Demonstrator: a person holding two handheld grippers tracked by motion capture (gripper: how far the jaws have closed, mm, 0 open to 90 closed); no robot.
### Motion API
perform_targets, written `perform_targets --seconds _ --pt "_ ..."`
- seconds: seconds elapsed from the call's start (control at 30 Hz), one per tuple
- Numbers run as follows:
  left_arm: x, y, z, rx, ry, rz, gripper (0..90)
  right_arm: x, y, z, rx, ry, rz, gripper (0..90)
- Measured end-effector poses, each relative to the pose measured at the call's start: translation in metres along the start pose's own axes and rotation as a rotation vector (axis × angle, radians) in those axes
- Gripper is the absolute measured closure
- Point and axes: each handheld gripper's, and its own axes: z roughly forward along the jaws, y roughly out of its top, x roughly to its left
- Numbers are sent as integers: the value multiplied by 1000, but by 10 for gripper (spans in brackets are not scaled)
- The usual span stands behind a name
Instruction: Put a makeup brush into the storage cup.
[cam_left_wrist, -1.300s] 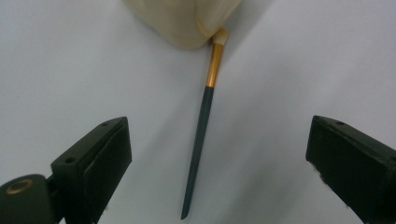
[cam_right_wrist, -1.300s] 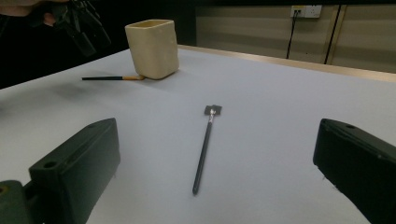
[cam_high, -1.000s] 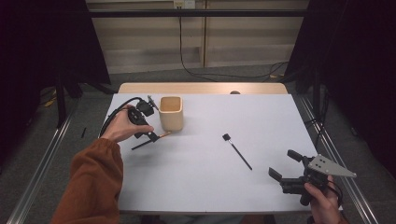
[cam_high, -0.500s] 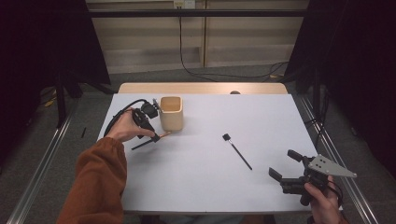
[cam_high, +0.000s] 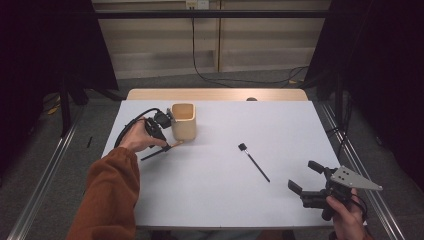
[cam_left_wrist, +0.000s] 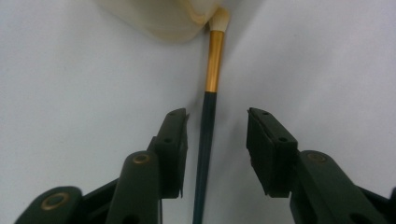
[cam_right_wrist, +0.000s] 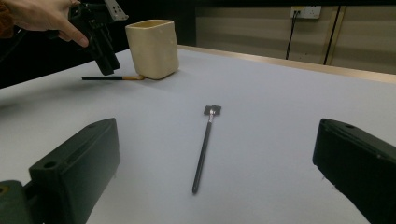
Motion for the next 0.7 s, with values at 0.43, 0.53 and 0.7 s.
perform_targets --seconds 0.43,0.53,0.7 --pt "2 2 9 12 10 17 700 0 0 0 0 0 1 0" --pt "2 3 11 -1 14 8 700 0 0 0 1 1 1 0" --pt "1 3 11 -4 14 13 699 0 0 0 2 0 2 0"
